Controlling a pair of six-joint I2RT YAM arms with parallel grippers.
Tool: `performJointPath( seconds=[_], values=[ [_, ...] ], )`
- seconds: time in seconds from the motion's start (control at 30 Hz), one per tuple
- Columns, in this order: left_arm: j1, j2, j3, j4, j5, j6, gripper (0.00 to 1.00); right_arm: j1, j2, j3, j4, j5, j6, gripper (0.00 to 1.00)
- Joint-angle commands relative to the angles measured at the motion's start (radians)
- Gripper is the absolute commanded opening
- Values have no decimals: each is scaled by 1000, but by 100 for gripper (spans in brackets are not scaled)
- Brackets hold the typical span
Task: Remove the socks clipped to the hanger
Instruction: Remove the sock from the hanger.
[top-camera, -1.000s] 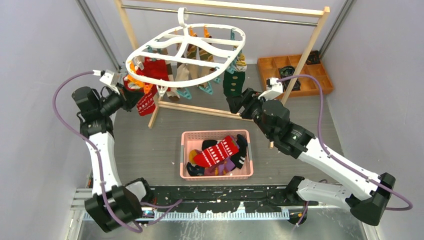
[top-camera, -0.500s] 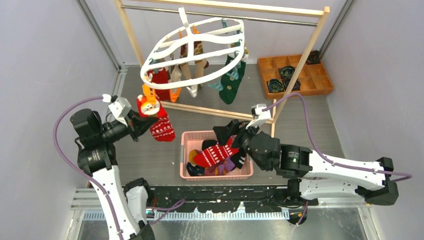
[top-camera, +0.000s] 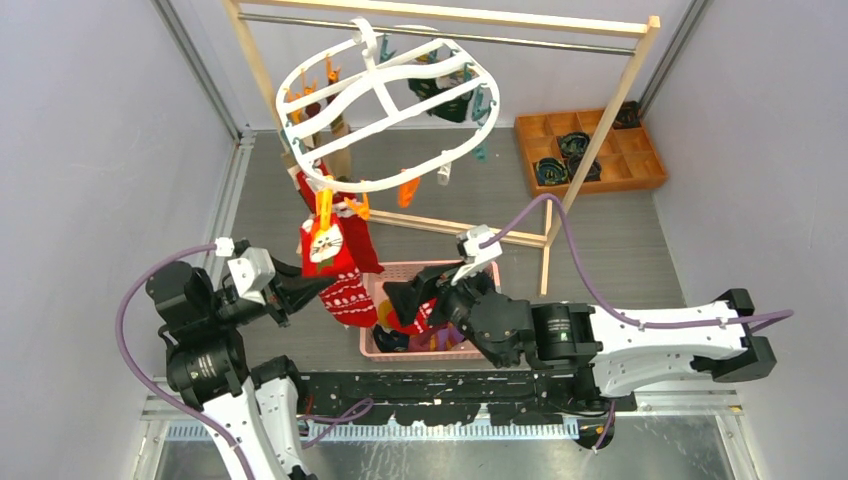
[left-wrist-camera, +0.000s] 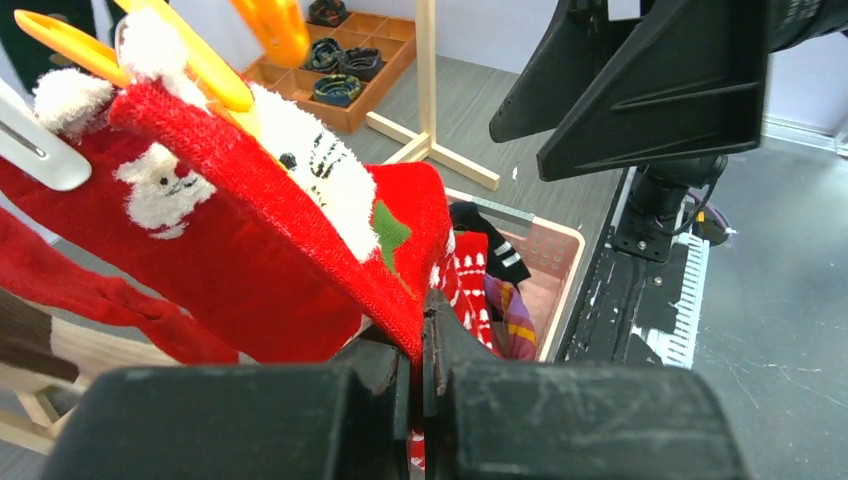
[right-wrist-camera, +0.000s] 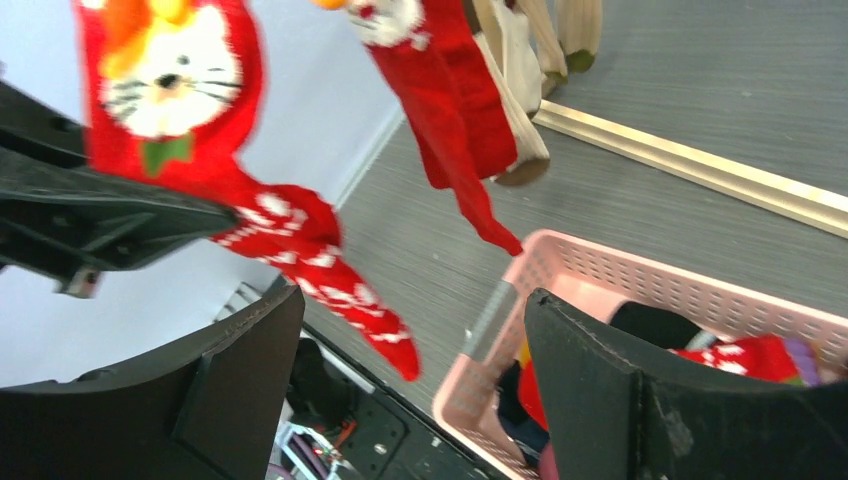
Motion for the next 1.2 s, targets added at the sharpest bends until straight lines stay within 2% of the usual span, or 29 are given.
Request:
performJointPath(
  seconds=[0.0, 0.13, 0.17, 0.23, 0.27, 0.33, 0.43, 0.53, 0.63, 0.93, 1.17],
  values=[
    [-1, 22, -11, -31, 56, 29, 0, 13, 62, 138, 113, -39, -66, 87],
    [-2, 106, -17, -8, -21, -7, 0, 12, 142, 270, 84, -71, -108, 89],
    [-10, 137, -34, 73, -74, -110, 0, 11, 159, 297, 78, -77, -111, 89],
    [-66, 190, -114, 416, -282, -482, 0, 11, 191, 314, 78, -81, -112, 89],
    [-124, 220, -117, 441, -334, -515, 0, 10, 202, 319, 80, -81, -108, 89],
    [-251, 276, -82, 428, -423, -523, 0, 8, 214, 321, 77, -77, -95, 89],
    [-484, 321, -42, 319, -616, -409, 0, 3, 211, 314, 72, -66, -81, 90],
    [-639, 353, -40, 265, -716, -355, 0, -3, 196, 312, 68, -65, -77, 90],
    [-688, 340, -57, 235, -714, -323, 0, -14, 185, 317, 52, -73, -66, 90],
    [-690, 79, -146, 230, -628, -280, 0, -53, 174, 319, 74, -128, -29, 89],
    [-691, 94, -106, 228, -552, -276, 0, -126, 215, 364, 97, -258, 5, 88]
  ],
)
